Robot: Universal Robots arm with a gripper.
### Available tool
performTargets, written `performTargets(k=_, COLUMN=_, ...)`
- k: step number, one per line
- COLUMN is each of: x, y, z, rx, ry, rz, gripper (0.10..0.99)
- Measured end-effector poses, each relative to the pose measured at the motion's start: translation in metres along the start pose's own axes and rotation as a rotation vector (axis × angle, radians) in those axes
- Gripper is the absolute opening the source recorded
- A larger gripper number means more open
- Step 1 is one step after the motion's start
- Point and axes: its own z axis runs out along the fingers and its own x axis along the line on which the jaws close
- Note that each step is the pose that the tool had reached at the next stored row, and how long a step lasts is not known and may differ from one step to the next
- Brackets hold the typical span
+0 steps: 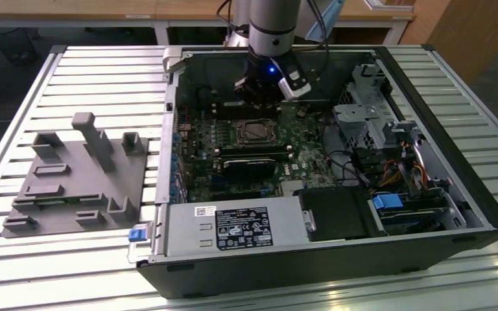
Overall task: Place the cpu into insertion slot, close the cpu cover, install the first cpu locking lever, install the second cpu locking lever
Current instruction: 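Install the first cpu locking lever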
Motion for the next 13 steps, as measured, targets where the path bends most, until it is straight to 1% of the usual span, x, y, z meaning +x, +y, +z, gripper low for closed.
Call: performTargets(k=13, x=0.0000, y=-0.0039, z=-0.0003, rx=0.000, ry=0.0000, rz=0.000, gripper=0.110)
